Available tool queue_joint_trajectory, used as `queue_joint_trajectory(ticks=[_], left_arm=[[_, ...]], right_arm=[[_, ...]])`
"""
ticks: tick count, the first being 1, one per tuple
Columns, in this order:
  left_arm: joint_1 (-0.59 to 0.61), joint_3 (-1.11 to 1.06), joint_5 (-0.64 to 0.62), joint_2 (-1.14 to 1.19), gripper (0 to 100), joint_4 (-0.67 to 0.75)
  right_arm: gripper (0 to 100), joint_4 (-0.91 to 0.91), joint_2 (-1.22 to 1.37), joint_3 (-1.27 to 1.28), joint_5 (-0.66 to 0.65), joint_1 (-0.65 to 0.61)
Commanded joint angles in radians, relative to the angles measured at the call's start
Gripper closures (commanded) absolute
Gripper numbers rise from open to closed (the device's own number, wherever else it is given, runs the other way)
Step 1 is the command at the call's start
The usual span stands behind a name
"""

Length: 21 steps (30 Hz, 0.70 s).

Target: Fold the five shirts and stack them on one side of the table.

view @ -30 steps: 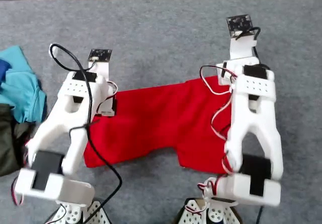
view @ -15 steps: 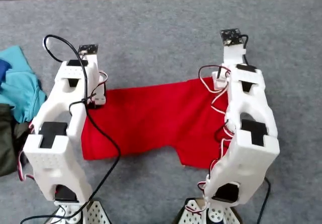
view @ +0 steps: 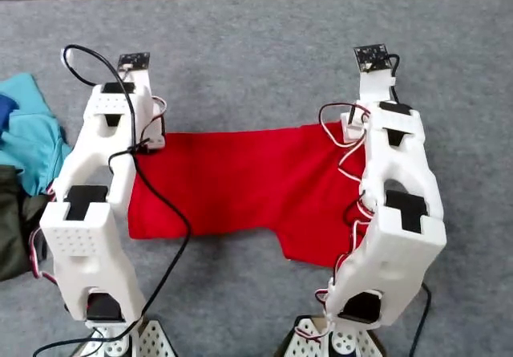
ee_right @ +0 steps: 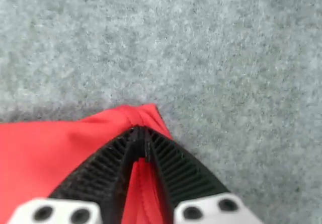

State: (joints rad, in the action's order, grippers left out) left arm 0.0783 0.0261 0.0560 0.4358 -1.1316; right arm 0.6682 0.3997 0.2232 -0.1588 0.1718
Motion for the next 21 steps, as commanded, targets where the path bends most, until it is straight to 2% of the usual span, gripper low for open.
queue_joint_trajectory(ticks=[1, 5, 7, 13, 17, 21], left_arm=[[0.015, 0.086, -0.002, -0.015, 97, -0.074], [0.005, 0.184, 0.0, -0.015, 97, -0.227], [0.003, 0.241, 0.002, -0.015, 97, -0.308], [-0.008, 0.358, 0.112, -0.073, 98, -0.482], [-0.038, 0.262, 0.137, -0.278, 98, -0.489], [-0.095, 0.003, 0.163, -0.555, 98, -0.419]], right_arm=[[99.3, 0.049, -0.102, -0.054, 0.002, 0.019], [99.3, 0.147, -0.236, -0.054, -0.002, 0.019], [99.1, 0.199, -0.311, -0.054, -0.052, 0.021], [99.0, 0.423, -0.579, -0.051, -0.482, 0.021], [99.0, 0.562, -0.73, -0.048, -0.657, 0.012], [99.1, 0.631, -0.825, -0.012, -0.769, 0.012]])
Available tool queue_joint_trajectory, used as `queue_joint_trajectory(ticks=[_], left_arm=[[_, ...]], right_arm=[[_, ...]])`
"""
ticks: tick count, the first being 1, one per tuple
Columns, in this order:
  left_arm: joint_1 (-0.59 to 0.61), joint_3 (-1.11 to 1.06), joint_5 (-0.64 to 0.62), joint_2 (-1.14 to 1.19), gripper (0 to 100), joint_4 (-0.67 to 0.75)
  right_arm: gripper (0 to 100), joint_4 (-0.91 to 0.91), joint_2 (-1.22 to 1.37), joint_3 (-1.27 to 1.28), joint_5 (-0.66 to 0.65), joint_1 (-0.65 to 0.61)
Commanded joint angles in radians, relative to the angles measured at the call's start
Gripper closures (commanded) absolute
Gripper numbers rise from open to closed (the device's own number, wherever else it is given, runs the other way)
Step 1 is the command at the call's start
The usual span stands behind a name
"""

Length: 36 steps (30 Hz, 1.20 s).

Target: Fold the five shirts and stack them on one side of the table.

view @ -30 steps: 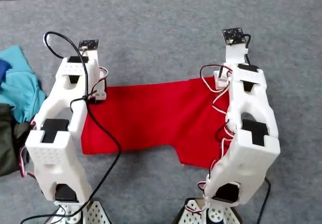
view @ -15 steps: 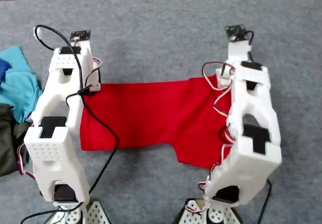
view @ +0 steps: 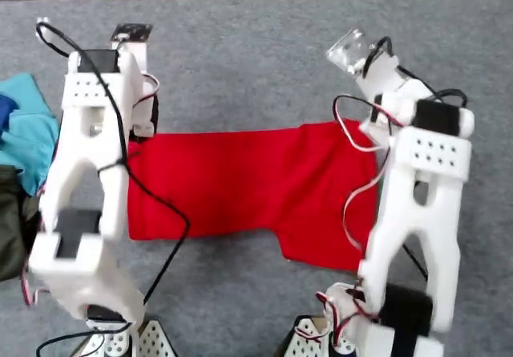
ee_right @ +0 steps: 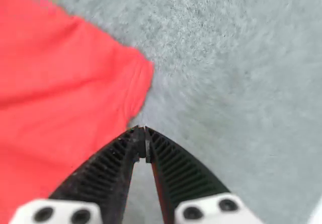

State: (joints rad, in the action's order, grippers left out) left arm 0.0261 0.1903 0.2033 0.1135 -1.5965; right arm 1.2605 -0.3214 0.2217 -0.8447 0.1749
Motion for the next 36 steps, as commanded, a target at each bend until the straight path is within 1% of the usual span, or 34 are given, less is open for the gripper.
queue_joint_trajectory(ticks=[1, 4, 7, 10, 13, 16, 20, 23, 27, 32, 36], left_arm=[[-0.054, -0.25, 0.015, -0.306, 98, 0.075], [-0.064, -0.531, 0.017, -0.539, 98, 0.172], [-0.031, -0.749, 0.031, -0.768, 98, 0.236], [0.035, -0.872, 0.086, -0.972, 98, 0.238], [0.152, -0.928, 0.106, -1.116, 98, 0.235], [0.27, -0.934, 0.106, -1.148, 98, 0.204], [0.37, -0.925, 0.101, -1.148, 98, 0.092], [0.419, -0.925, 0.098, -1.153, 98, 0.043], [0.45, -0.927, 0.1, -1.159, 98, 0.014], [0.448, -0.934, 0.098, -1.15, 98, 0.015], [0.446, -0.931, 0.098, -1.15, 98, 0.021]], right_arm=[[99.1, 0.046, -0.125, 0.013, -0.112, 0.008], [99.0, 0.126, -0.203, 0.108, -0.206, 0.016], [99.0, 0.212, -0.311, 0.243, -0.328, 0.012], [98.1, 0.224, -0.449, 0.403, -0.411, 0.008], [90.6, 0.233, -0.601, 0.558, -0.462, 0.007], [84.6, 0.281, -0.727, 0.691, -0.522, -0.002], [84.3, 0.391, -0.84, 0.811, -0.548, -0.061], [84.0, 0.405, -0.866, 0.862, -0.546, -0.087], [83.9, 0.393, -0.865, 0.872, -0.545, -0.099], [83.1, 0.385, -0.823, 0.871, -0.532, -0.151], [78.5, 0.292, -0.704, 0.921, -0.493, -0.188]])
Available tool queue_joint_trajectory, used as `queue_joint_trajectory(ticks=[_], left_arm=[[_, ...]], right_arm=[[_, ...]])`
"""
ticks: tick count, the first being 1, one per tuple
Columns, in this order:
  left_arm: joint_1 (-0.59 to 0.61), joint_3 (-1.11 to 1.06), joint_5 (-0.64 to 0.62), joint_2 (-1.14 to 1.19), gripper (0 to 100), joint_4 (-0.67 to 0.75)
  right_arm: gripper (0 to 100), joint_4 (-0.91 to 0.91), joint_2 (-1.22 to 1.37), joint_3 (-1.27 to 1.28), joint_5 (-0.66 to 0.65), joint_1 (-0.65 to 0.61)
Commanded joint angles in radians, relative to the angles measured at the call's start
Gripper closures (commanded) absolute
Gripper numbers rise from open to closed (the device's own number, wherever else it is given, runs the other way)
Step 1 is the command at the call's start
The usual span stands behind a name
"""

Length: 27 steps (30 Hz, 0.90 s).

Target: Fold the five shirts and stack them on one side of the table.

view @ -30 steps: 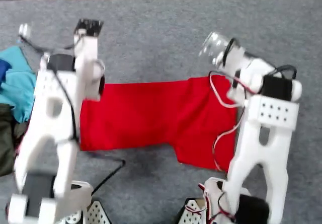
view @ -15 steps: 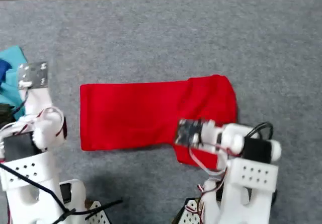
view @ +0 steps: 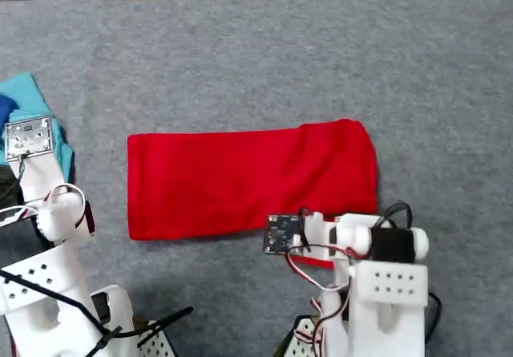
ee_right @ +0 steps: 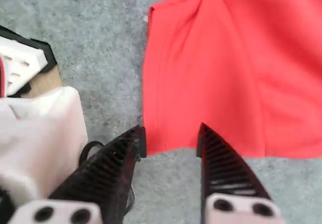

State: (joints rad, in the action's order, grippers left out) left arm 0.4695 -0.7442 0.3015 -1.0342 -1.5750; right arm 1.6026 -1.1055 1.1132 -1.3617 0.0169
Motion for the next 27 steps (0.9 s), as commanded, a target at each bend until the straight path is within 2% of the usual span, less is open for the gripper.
queue_joint_trajectory(ticks=[1, 6, 13, 20, 27], left_arm=[[0.003, 0.003, 0.0, -0.001, 98, 0.002], [0.003, 0.0, 0.005, -0.001, 98, 0.002], [0.002, 0.005, 0.006, -0.001, 98, 0.002], [-0.048, 0.0, 0.005, -0.001, 98, 0.002], [-0.052, 0.0, 0.002, -0.001, 98, 0.0]], right_arm=[[78.0, -0.081, 0.114, 0.047, 0.035, -0.036], [78.1, -0.163, 0.211, 0.088, 0.044, -0.041], [78.1, -0.212, 0.222, 0.147, 0.037, -0.042], [78.2, -0.391, 0.222, 0.298, 0.037, -0.042], [78.2, -0.465, 0.223, 0.344, 0.041, -0.041]])
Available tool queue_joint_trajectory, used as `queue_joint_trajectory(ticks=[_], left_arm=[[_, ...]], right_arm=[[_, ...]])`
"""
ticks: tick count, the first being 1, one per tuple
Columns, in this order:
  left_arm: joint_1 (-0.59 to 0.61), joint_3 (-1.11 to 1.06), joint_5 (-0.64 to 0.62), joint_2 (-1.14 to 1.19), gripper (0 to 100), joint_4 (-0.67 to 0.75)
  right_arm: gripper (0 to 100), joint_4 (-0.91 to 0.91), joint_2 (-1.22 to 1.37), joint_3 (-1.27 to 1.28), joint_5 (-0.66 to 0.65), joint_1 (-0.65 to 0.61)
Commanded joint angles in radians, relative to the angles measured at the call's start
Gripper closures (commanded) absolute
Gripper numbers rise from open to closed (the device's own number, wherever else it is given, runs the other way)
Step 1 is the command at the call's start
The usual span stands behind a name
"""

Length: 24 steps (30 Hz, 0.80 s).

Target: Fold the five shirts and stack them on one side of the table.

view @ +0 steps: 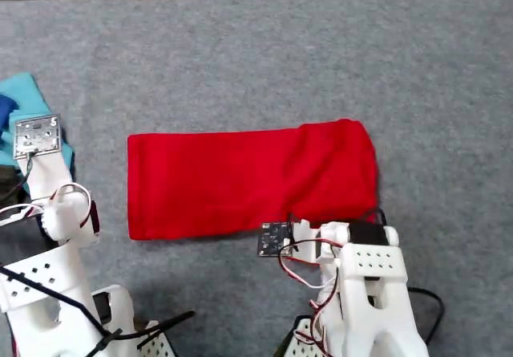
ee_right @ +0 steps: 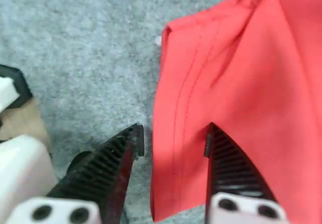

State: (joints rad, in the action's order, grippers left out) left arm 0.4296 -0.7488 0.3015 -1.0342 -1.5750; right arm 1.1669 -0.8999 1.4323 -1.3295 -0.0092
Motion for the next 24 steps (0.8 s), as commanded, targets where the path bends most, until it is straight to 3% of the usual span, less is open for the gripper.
queue_joint_trajectory(ticks=[1, 5, 13, 24], left_arm=[[-0.012, 0.005, 0.002, -0.001, 98, 0.0], [-0.012, 0.005, 0.002, -0.001, 98, -0.005], [-0.006, 0.005, 0.002, -0.001, 98, -0.008], [-0.006, 0.014, 0.006, -0.001, 98, -0.048]], right_arm=[[78.3, -0.031, 0.018, 0.025, 0.009, -0.015], [79.0, -0.032, 0.018, 0.027, 0.009, -0.012], [95.6, -0.034, 0.013, 0.033, 0.009, -0.01], [99.6, -0.046, 0.012, -0.013, 0.011, -0.007]])
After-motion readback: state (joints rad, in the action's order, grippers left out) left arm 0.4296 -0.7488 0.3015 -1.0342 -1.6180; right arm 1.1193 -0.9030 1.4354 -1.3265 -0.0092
